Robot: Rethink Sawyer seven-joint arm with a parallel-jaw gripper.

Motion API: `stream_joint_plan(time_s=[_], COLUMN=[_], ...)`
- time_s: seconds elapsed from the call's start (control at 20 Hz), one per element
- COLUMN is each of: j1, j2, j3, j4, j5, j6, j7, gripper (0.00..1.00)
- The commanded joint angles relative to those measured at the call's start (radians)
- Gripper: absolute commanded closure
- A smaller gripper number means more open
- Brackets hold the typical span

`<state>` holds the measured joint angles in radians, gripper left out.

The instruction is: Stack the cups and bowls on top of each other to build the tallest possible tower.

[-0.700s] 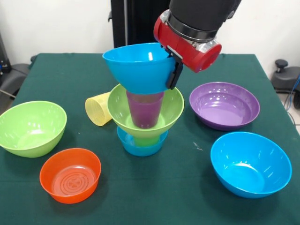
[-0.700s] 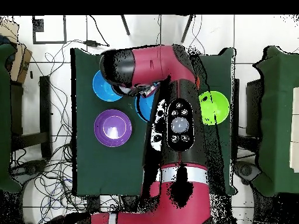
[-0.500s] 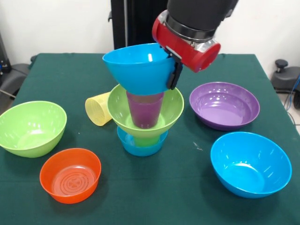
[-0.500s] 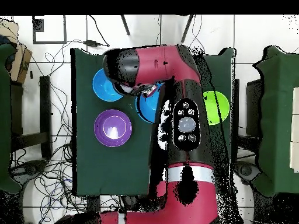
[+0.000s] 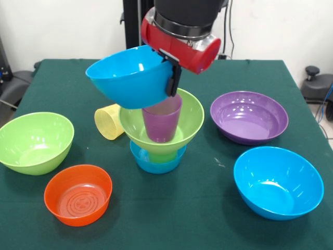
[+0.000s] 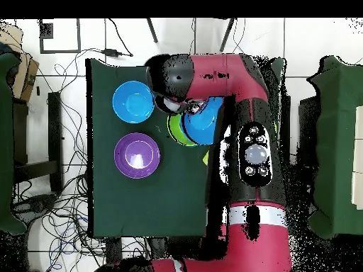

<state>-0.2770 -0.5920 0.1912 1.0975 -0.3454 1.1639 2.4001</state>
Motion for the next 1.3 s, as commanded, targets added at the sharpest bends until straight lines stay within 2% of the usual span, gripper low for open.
stream_joint_plan(time_s=[0.05, 0.45, 1.3], j1=[0.007, 0.019, 0.043], j2=[-0.033, -0.032, -0.008], j3=[0.099, 0.090, 0.071], j4=[0.044, 0.025, 0.030], j5=[-0.006, -0.003, -0.022], j6=[0.068, 0.093, 0.085], j7=[-0.274, -0.267, -0.225], gripper=[1.00, 1.00, 1.00])
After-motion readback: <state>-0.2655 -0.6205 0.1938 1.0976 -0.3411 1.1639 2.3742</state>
